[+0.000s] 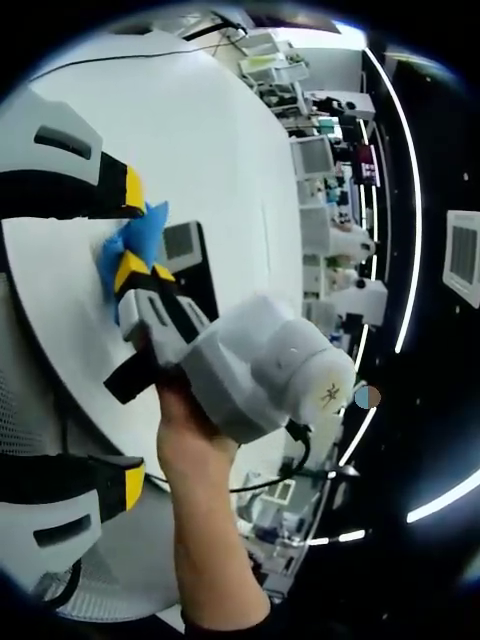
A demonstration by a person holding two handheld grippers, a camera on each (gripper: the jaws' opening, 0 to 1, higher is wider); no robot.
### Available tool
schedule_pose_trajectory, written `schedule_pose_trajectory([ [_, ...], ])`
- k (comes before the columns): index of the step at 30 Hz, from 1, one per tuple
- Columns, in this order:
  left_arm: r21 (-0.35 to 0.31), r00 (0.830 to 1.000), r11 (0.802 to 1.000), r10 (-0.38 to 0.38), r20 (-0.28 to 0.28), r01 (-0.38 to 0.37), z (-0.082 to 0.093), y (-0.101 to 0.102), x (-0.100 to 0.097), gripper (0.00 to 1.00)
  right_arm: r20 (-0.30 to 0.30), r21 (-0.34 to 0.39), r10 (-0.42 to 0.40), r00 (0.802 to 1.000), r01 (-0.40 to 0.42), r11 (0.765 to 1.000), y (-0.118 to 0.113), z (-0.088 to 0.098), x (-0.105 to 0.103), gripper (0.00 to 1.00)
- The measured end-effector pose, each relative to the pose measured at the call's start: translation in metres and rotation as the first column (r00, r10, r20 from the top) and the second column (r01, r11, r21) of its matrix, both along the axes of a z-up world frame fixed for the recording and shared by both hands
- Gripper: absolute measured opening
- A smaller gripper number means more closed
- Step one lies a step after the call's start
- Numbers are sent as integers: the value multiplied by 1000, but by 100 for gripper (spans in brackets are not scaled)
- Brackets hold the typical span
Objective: Wipe the mirror surface with the cleaning cloth until all visible marks leave the cleaned area.
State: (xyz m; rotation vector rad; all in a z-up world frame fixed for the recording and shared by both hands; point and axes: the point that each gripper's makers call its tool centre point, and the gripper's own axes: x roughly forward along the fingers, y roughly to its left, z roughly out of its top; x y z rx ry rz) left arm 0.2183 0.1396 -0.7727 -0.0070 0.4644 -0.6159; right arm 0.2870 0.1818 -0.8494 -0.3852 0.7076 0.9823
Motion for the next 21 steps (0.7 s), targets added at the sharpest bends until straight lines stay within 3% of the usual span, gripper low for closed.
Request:
schedule_pose_trajectory([
  [21,-5,1000,1000,-7,-3,7,-1,-1,0,98,28,-45,21,999,-20,999,3,-2,15,1],
])
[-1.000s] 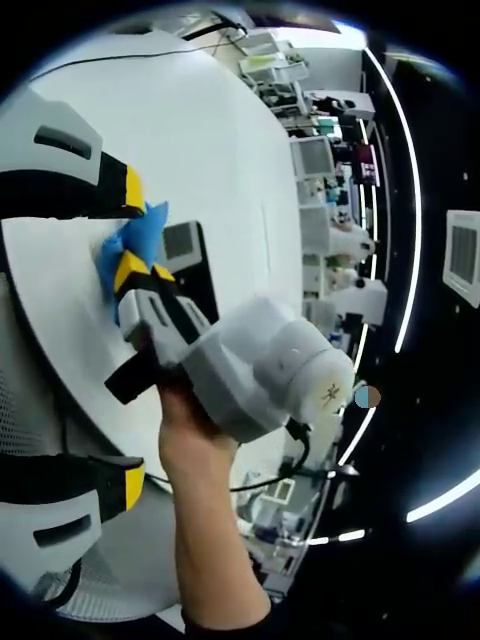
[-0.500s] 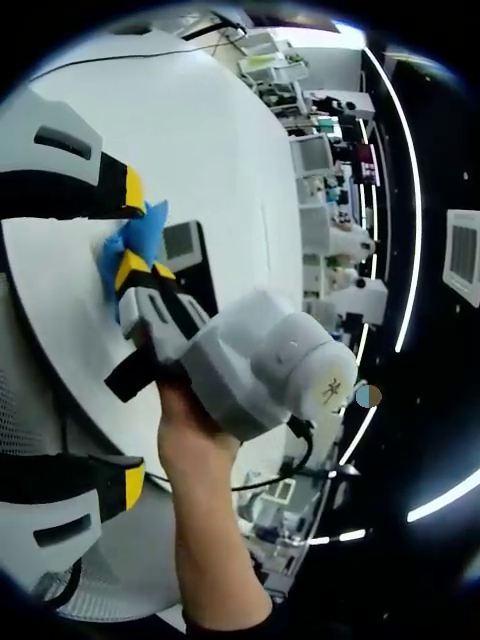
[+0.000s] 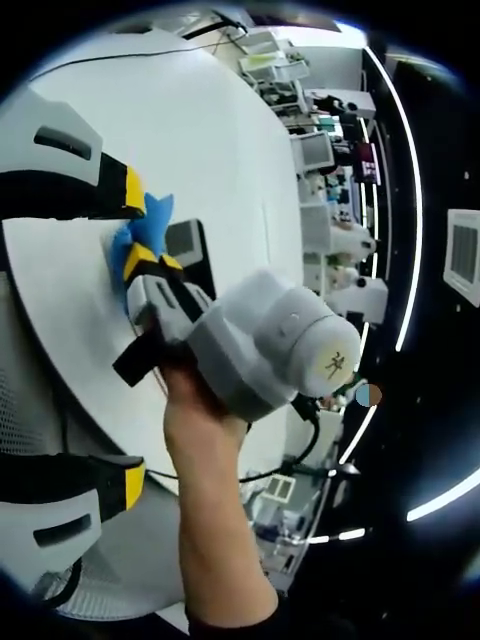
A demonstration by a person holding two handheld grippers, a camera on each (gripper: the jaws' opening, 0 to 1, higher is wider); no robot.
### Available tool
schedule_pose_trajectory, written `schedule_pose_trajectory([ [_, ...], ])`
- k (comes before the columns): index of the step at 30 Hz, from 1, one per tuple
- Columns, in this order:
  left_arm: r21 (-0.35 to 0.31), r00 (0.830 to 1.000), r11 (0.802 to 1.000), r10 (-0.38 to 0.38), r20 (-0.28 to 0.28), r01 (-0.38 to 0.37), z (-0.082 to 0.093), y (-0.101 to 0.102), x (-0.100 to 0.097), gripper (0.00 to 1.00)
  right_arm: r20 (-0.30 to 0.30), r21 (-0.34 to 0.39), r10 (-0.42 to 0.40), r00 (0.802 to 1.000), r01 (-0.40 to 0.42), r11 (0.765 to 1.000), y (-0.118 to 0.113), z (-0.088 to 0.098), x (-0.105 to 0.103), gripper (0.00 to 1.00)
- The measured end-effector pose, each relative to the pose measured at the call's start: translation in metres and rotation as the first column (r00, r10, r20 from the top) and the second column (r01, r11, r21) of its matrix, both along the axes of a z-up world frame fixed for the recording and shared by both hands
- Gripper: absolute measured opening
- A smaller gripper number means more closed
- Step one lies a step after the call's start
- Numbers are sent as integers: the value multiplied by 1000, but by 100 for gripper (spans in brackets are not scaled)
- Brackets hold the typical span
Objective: Wipe the mirror surface with the cleaning cloth until all visible marks leave the cleaned area.
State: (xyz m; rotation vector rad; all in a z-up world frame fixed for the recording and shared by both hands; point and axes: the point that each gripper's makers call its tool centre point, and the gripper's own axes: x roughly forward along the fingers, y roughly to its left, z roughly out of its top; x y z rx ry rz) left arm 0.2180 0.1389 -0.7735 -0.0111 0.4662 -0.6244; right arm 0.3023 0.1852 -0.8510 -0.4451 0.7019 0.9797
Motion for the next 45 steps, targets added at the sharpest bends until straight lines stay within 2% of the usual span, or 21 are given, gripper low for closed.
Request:
schedule_pose_trajectory([
  [18,4,1000,1000,11,1,-11,-1,2,-1,98,11,-14,-10,1000,10,1000,1,0,21,1],
  [35,8,1000,1000,13,-5,-13,-2,3,0,98,10,-4,-36,999,37,999,-3,0,50,1],
  [45,14,1000,1000,10,-9,-10,-3,2,0,98,16,7,-53,998,53,999,-4,1,54,1],
])
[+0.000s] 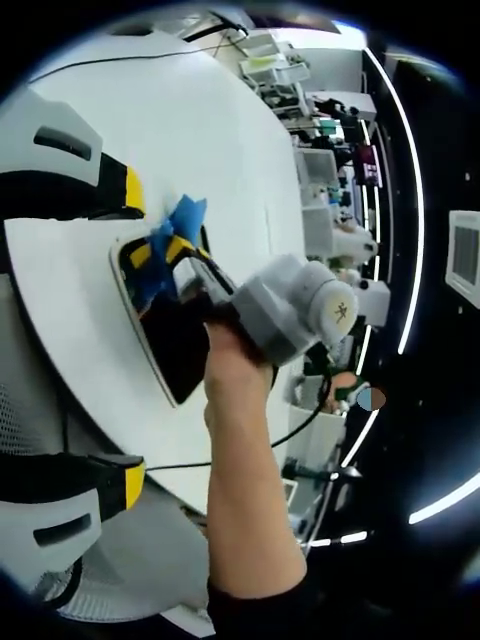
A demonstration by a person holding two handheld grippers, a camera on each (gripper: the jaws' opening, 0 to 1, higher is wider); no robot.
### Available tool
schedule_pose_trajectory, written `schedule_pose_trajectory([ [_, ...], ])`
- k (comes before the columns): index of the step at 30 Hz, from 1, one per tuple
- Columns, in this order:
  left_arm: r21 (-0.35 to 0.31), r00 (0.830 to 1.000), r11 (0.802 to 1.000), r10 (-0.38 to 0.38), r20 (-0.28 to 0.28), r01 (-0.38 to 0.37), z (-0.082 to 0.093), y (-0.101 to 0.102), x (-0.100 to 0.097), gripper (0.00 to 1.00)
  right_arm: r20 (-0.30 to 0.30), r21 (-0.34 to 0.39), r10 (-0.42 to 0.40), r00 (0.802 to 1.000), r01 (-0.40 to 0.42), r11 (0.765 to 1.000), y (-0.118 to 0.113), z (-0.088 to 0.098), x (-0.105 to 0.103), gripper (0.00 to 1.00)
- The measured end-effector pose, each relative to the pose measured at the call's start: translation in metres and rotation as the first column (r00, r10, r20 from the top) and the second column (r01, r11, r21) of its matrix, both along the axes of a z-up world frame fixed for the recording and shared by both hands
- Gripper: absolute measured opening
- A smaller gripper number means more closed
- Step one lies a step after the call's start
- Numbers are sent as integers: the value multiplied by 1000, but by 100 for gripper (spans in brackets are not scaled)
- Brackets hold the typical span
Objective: Wipe the mirror surface with the cleaning cloth until all visible marks leave the cleaned area.
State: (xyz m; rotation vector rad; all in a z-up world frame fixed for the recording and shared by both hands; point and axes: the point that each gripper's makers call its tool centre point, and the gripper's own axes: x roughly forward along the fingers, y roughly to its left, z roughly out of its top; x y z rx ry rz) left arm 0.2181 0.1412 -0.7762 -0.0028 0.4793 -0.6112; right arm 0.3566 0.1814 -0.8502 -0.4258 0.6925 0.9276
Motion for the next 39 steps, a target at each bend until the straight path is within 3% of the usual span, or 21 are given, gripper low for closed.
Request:
schedule_pose_trajectory([
  [15,1,1000,1000,-11,-8,11,-1,-2,0,97,-22,29,-61,998,62,998,-2,-1,24,1],
  [28,-3,1000,1000,-12,-7,12,-1,-2,0,97,-17,23,-90,996,90,996,-2,-3,48,1],
  [39,-2,1000,1000,-13,-8,13,-1,-1,0,97,1,16,-119,993,118,993,-1,-2,57,1],
])
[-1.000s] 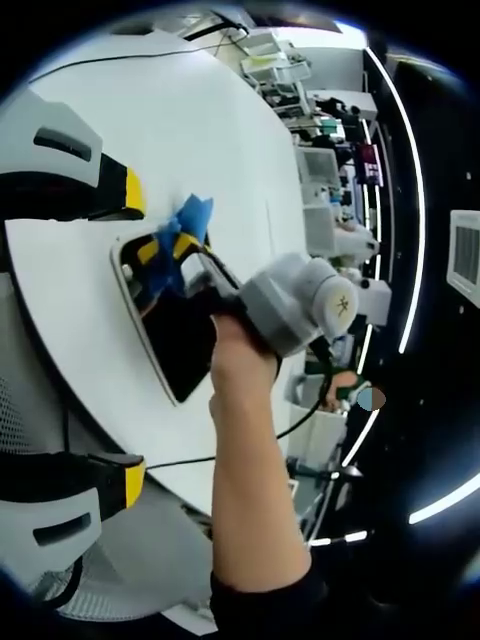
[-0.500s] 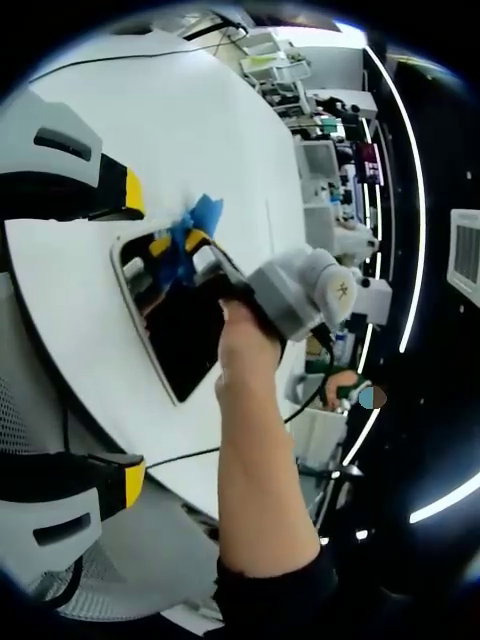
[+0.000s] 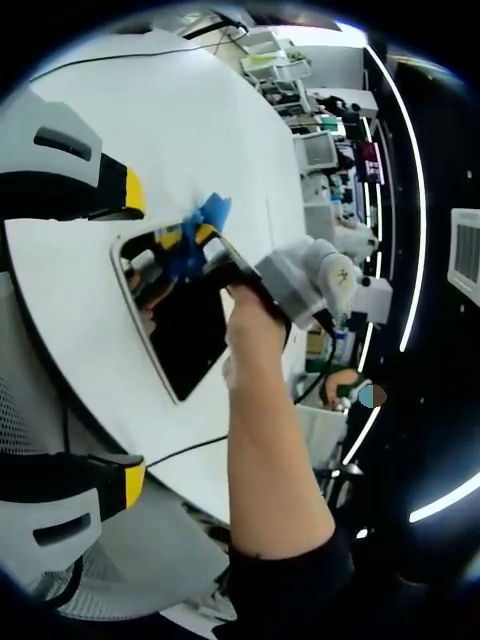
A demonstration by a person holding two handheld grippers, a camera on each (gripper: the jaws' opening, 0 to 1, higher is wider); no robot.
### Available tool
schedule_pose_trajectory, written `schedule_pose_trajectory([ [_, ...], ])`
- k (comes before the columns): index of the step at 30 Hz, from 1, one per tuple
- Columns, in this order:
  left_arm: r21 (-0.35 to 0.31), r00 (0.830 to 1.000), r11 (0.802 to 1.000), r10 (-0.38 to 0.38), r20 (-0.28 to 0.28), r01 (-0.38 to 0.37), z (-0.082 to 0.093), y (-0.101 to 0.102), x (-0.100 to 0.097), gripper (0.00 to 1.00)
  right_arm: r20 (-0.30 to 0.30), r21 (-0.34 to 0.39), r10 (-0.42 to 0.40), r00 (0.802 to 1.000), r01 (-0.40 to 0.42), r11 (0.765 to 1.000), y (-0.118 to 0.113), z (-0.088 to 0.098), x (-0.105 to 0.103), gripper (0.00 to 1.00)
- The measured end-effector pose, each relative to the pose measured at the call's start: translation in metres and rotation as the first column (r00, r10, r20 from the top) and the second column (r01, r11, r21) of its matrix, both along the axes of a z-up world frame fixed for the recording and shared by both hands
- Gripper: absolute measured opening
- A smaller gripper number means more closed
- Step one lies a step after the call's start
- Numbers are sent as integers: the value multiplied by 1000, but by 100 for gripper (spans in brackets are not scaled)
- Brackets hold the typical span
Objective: Wipe the mirror surface with the cleaning cloth until all visible marks leave the cleaned area.
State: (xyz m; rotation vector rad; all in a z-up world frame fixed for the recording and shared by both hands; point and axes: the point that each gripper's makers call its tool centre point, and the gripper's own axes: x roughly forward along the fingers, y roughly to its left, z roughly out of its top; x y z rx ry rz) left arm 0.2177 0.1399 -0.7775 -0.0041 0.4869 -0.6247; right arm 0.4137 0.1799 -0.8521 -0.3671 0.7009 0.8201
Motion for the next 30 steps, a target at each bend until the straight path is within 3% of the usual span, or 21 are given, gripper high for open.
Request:
schedule_pose_trajectory([
  [30,10,1000,1000,-5,-17,6,-2,0,-2,94,2,10,-14,1000,14,1000,-8,-1,6,1],
])
